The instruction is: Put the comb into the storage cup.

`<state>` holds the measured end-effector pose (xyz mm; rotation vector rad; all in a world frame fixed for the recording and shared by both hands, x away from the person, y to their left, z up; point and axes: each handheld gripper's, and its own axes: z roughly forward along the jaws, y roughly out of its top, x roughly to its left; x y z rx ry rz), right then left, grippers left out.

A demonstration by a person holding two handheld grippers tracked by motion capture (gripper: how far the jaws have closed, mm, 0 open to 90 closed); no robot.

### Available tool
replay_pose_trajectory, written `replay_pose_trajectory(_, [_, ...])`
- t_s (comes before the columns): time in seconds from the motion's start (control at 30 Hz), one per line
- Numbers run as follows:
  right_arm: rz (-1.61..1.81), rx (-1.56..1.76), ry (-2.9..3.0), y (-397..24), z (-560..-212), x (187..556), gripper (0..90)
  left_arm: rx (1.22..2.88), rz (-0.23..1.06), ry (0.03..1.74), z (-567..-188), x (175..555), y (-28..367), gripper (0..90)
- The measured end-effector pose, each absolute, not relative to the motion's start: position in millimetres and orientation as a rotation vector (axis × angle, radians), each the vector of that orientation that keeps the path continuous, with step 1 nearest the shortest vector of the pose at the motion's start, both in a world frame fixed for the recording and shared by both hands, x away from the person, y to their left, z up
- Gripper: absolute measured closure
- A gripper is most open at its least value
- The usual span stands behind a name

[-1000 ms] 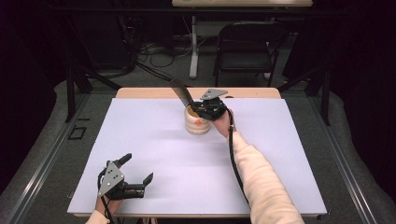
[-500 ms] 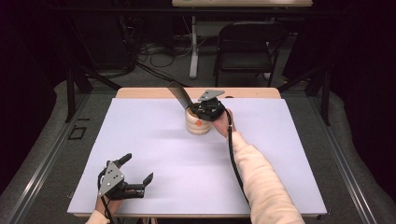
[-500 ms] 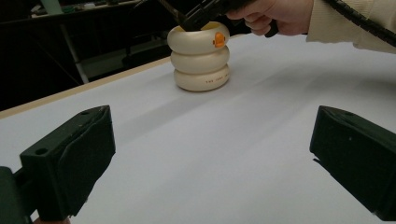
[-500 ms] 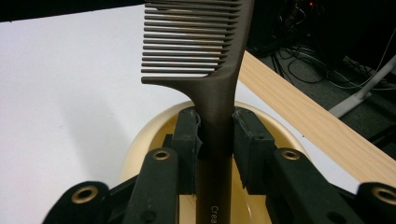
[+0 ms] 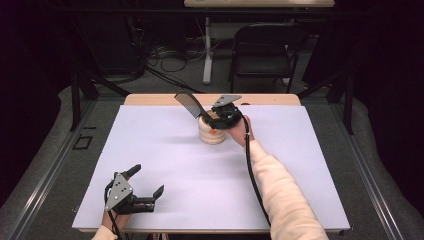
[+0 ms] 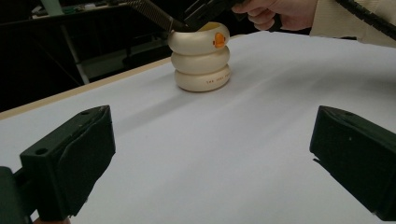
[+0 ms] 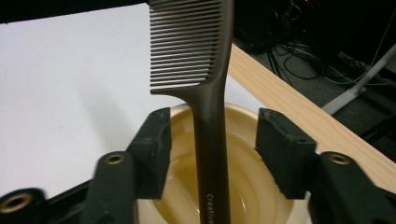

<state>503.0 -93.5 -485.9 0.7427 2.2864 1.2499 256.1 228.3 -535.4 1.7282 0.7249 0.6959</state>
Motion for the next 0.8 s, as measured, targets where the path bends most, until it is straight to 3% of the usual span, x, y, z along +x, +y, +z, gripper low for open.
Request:
replay_pose_trajectory(0.3, [1.263,0.752,2.329,-96.5,-473.6,498.3,24.6,1.728,0.696,0.728,-535.7,256.7,228.4,0.2])
replay_pose_trajectory(0.8, [1.242,0.759,2.441,-107.7,-460.1,484.6,9.9,1.731,0.697,0.726,-535.5,257.5,226.8,0.2])
